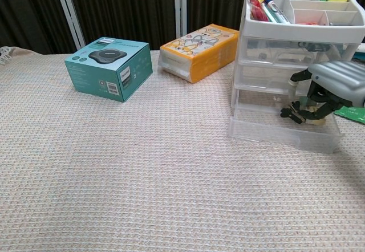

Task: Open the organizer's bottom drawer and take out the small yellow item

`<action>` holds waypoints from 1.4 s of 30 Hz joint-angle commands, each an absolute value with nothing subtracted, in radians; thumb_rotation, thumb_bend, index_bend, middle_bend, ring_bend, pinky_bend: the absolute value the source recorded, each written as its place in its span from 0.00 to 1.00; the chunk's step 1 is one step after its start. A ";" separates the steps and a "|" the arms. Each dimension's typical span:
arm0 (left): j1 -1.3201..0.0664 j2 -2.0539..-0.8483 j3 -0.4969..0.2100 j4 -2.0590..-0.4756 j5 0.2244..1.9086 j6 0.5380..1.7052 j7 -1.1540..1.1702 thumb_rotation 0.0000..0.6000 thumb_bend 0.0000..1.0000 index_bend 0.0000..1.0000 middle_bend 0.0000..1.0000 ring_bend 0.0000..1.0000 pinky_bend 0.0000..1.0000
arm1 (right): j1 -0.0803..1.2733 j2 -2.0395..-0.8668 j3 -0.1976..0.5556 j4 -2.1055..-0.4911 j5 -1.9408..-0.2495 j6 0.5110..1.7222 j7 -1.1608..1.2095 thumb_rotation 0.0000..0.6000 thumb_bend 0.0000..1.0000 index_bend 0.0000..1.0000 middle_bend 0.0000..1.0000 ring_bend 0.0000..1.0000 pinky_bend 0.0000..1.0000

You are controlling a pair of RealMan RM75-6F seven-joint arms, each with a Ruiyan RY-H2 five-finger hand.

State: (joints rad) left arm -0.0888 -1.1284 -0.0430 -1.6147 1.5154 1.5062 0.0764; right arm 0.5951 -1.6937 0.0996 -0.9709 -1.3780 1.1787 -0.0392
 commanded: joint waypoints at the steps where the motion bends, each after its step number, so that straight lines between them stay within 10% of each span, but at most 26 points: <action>1: -0.089 -1.127 -0.042 -1.615 1.515 1.504 0.075 1.00 0.16 0.00 0.00 0.00 0.00 | 0.577 -1.689 0.085 -0.975 -1.393 1.194 -0.051 1.00 0.24 0.46 1.00 1.00 0.63; 18: -0.085 -1.121 -0.033 -1.628 1.535 1.516 0.078 1.00 0.16 0.00 0.00 0.00 0.00 | 0.501 -1.447 0.062 -1.420 -1.392 1.220 -0.206 1.00 0.42 0.05 0.93 0.95 0.62; 30: -0.087 -1.118 -0.027 -1.633 1.539 1.508 0.086 1.00 0.16 0.00 0.00 0.00 0.00 | 0.501 -1.318 0.053 -1.629 -1.162 1.059 -0.417 1.00 0.72 0.04 0.98 0.99 0.63; 42: -0.091 -1.121 -0.028 -1.636 1.531 1.497 0.099 1.00 0.16 0.00 0.00 0.00 0.00 | 0.590 -1.308 0.085 -1.629 -0.889 0.927 -0.545 1.00 0.74 0.01 0.99 1.00 0.63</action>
State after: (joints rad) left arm -0.0906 -1.1211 -0.0280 -1.6355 1.5314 1.4975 0.0984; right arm 0.5700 -1.3078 0.0779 -1.6315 -0.9183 0.9409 -0.5209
